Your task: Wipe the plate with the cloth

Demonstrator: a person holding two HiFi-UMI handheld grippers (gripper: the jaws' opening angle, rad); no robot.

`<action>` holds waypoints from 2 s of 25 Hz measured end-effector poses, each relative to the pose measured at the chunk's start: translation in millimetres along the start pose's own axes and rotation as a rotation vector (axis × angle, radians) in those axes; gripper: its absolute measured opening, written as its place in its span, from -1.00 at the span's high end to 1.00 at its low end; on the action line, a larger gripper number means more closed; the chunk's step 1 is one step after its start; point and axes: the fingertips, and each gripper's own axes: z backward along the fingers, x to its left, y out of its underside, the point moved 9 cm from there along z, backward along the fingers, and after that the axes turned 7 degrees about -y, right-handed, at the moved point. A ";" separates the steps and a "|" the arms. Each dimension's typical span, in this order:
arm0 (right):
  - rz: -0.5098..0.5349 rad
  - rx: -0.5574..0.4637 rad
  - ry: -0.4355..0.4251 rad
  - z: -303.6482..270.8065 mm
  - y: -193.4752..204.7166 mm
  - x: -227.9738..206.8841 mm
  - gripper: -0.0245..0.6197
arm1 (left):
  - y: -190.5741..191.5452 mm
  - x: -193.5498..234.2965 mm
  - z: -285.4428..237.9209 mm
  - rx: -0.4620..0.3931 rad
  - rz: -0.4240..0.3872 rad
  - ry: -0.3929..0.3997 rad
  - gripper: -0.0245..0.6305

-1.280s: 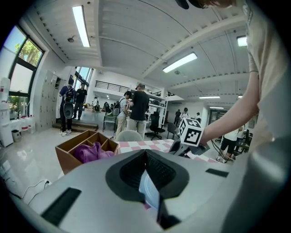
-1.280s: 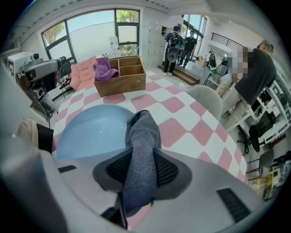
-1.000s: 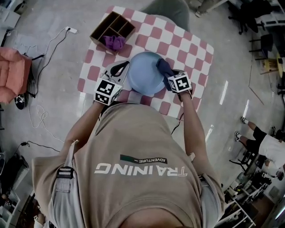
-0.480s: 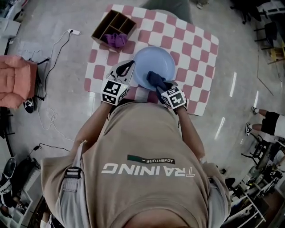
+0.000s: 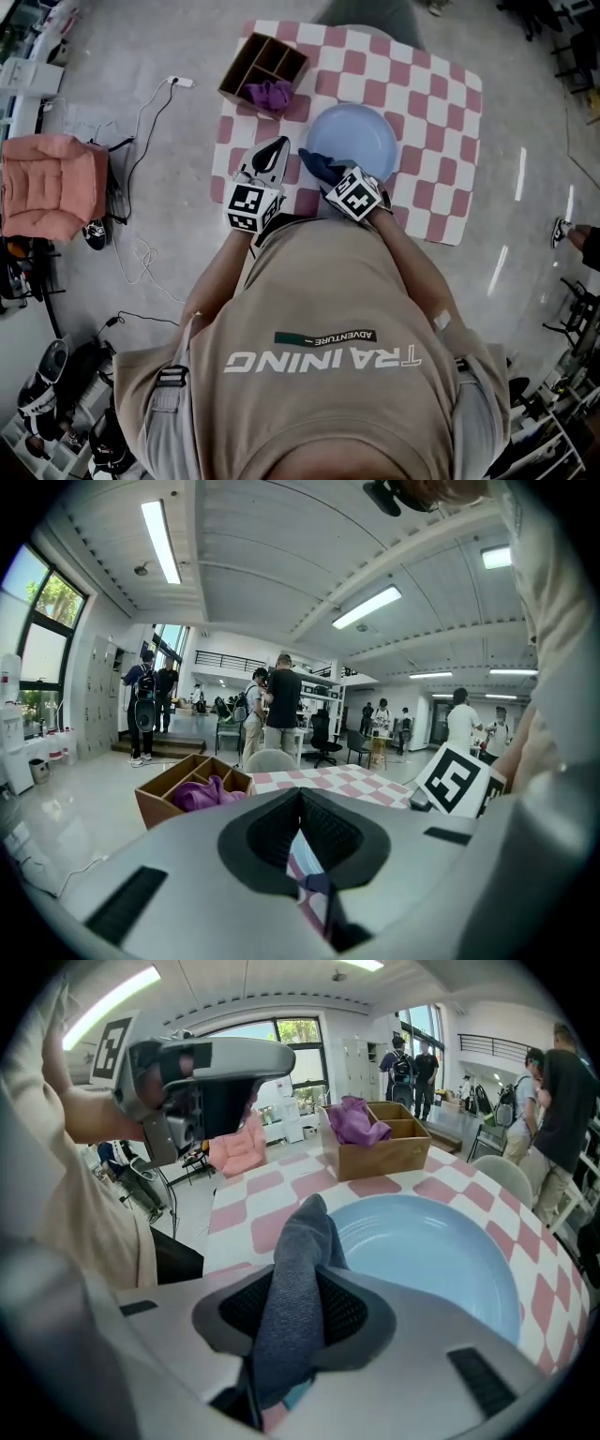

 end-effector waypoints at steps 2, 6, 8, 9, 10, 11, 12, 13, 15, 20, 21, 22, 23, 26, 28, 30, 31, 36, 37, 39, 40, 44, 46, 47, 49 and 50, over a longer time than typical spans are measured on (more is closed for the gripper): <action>0.009 -0.015 0.004 -9.8 -14.4 -8.6 0.50 | -1.2 9.0 5.1 0.004 -0.008 -0.008 0.88; 0.001 -0.027 0.036 -18.9 -35.6 -23.9 0.50 | -2.1 22.7 11.3 0.012 -0.012 -0.014 0.88; -0.006 -0.034 0.052 -18.9 -40.3 -29.0 0.50 | -3.6 26.2 11.5 0.011 -0.017 -0.010 0.88; -0.011 -0.039 0.058 -18.6 -41.3 -30.7 0.50 | -4.7 27.4 10.7 0.008 -0.021 -0.006 0.88; -0.015 -0.043 0.062 -18.1 -41.7 -31.7 0.50 | -5.8 28.3 9.4 0.006 -0.025 -0.003 0.88; -0.018 -0.045 0.065 -17.6 -41.7 -32.1 0.50 | -6.9 28.9 7.8 0.003 -0.028 0.001 0.88; -0.017 -0.047 0.068 -16.9 -41.5 -32.1 0.50 | -8.0 29.1 5.8 0.000 -0.031 0.006 0.88; -0.014 -0.049 0.071 -15.8 -41.2 -32.0 0.50 | -9.2 28.6 3.7 -0.003 -0.033 0.012 0.88; -0.007 -0.057 0.077 -13.1 -39.0 -29.3 0.50 | -10.3 25.5 1.5 -0.002 -0.036 0.023 0.88; 0.017 -0.104 0.095 6.0 -35.7 -27.6 0.50 | -15.6 11.8 -5.3 -0.015 -0.040 0.047 0.88; 0.021 -0.115 0.107 12.7 -36.0 -29.1 0.50 | -17.2 8.7 -7.9 -0.020 -0.043 0.055 0.88; 0.024 -0.125 0.120 19.3 -36.0 -30.3 0.50 | -18.3 5.7 -10.3 -0.022 -0.049 0.065 0.88; 0.025 -0.136 0.135 25.9 -35.4 -31.2 0.50 | -18.7 2.6 -12.5 -0.020 -0.055 0.075 0.88; 0.014 -0.178 0.182 48.8 -31.6 -32.4 0.50 | -20.0 -6.3 -19.6 -0.008 -0.068 0.108 0.88; 0.003 -0.212 0.222 67.6 -28.2 -33.1 0.50 | -21.5 -12.4 -26.1 -0.004 -0.070 0.129 0.88; -0.010 -0.245 0.267 89.3 -22.1 -34.6 0.50 | -22.7 -20.6 -32.9 -0.005 -0.073 0.148 0.88; -0.020 -0.263 0.290 100.4 -17.9 -35.7 0.50 | -23.4 -24.9 -36.2 -0.007 -0.076 0.160 0.88; -0.104 -0.357 0.400 149.8 13.6 -45.8 0.50 | -28.1 -40.3 -54.5 -0.015 -0.105 0.214 0.88; -0.122 -0.369 0.425 158.5 22.5 -48.7 0.50 | -28.6 -43.1 -57.9 -0.015 -0.109 0.221 0.88; -0.158 -0.389 0.479 174.1 43.6 -56.2 0.50 | -29.2 -49.3 -63.8 -0.012 -0.114 0.236 0.88; -0.183 -0.389 0.504 181.3 55.6 -59.9 0.50 | -29.4 -52.7 -66.8 -0.010 -0.114 0.244 0.88; -0.291 -0.371 0.583 207.1 110.1 -72.0 0.50 | -30.6 -67.9 -77.6 -0.005 -0.112 0.270 0.88; -0.345 -0.367 0.616 218.6 138.9 -75.0 0.50 | -30.6 -75.9 -81.0 0.001 -0.112 0.279 0.88; -0.373 -0.364 0.632 223.9 153.1 -76.1 0.50 | -30.8 -79.6 -82.3 0.004 -0.112 0.283 0.88; -0.419 -0.360 0.666 233.6 178.2 -77.9 0.50 | -32.4 -85.6 -84.2 0.007 -0.115 0.287 0.88; -0.437 -0.360 0.682 237.8 188.5 -78.4 0.50 | -33.6 -87.8 -84.6 0.008 -0.117 0.286 0.88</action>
